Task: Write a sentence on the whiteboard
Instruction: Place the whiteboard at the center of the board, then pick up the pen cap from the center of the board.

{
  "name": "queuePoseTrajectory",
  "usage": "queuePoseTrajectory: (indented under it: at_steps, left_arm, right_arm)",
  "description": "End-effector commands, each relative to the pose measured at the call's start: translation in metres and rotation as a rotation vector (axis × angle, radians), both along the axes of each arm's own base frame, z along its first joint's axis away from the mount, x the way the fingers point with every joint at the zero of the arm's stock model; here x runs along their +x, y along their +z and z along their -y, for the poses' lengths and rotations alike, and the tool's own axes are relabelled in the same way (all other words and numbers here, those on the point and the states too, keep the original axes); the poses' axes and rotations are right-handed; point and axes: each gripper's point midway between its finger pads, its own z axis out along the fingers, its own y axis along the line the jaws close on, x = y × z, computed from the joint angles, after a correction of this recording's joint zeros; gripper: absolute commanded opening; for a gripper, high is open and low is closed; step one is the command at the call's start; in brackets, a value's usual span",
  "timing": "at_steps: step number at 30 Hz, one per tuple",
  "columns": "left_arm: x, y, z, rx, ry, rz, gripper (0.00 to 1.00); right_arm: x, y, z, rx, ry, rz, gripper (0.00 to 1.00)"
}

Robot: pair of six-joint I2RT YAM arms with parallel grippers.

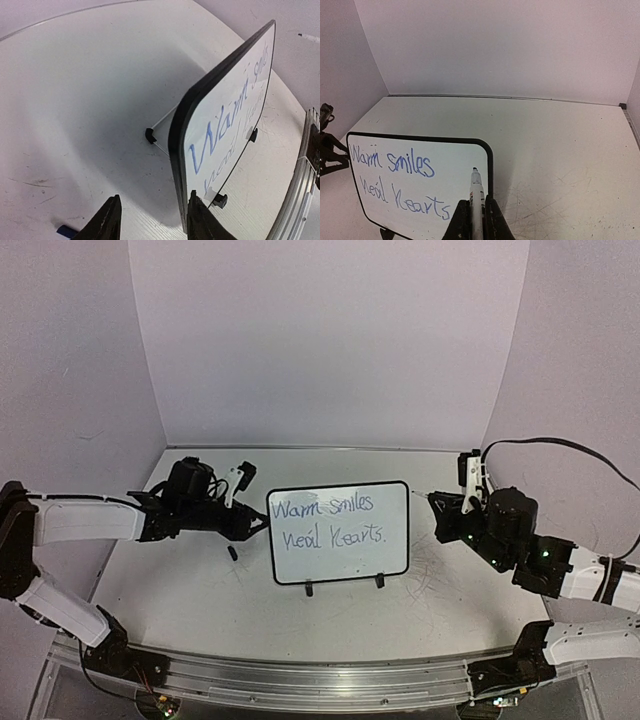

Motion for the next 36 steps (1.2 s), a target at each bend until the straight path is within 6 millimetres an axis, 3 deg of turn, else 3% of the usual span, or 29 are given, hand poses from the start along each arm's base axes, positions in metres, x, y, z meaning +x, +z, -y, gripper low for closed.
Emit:
queuePoseTrajectory:
  at_steps: [1, 4, 8, 13, 23, 31, 36]
  left_arm:
    - [-0.004, 0.033, -0.022, -0.069, 0.124, 0.014, 0.57]
    - [-0.006, 0.034, -0.039, -0.122, 0.266, -0.076, 0.69]
    - [-0.004, 0.009, -0.059, -0.1, 0.484, -0.271, 0.68]
    - [0.01, -0.032, -0.086, 0.07, 0.727, -0.441, 0.66]
    - [0.037, -0.104, -0.08, 0.27, 0.782, -0.559, 0.46]
    - [0.028, -0.131, -0.084, 0.375, 0.811, -0.558, 0.36]
    - [0.021, -0.144, -0.086, 0.427, 0.83, -0.546, 0.21]
  right_arm:
    - [0.0, 0.025, -0.003, -0.001, 0.027, 0.059, 0.0]
    - [-0.002, 0.026, -0.009, -0.011, 0.061, 0.064, 0.0]
    - [-0.008, 0.03, -0.025, -0.018, 0.162, 0.073, 0.0]
    - [-0.011, 0.036, -0.031, -0.024, 0.2, 0.09, 0.0]
    - [-0.02, 0.038, -0.026, -0.006, 0.222, 0.109, 0.0]
    - [-0.023, 0.039, -0.024, 0.001, 0.227, 0.116, 0.0]
    - [-0.023, 0.041, -0.031, 0.008, 0.252, 0.109, 0.0]
